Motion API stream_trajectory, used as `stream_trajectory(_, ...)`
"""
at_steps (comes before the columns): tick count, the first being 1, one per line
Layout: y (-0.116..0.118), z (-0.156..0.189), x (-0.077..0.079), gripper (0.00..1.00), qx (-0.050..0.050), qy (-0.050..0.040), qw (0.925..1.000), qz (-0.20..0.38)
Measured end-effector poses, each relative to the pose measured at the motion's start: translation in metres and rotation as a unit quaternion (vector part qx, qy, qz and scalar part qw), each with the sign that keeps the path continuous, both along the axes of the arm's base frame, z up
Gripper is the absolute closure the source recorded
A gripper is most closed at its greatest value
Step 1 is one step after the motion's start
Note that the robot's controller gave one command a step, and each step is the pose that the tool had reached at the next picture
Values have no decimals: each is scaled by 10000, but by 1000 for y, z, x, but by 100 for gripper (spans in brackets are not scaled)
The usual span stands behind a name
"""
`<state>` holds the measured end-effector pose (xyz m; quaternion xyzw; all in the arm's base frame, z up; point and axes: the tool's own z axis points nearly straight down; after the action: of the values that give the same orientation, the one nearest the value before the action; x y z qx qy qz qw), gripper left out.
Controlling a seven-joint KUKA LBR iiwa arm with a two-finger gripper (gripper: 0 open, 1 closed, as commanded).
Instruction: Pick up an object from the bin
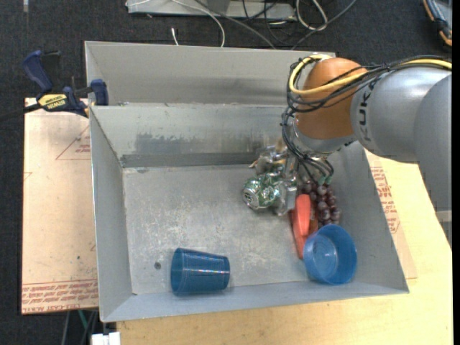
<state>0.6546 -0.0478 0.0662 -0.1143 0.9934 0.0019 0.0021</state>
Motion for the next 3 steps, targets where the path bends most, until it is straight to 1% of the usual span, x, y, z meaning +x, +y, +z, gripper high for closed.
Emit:
stream_trajectory(1,14,4,-4,0,11,-27,9993,-383)
stream_trajectory(2,3,4,2,100,12,-50,10000,-63)
stream_trajectory(3,3,4,2,100,13,-50,10000,-64)
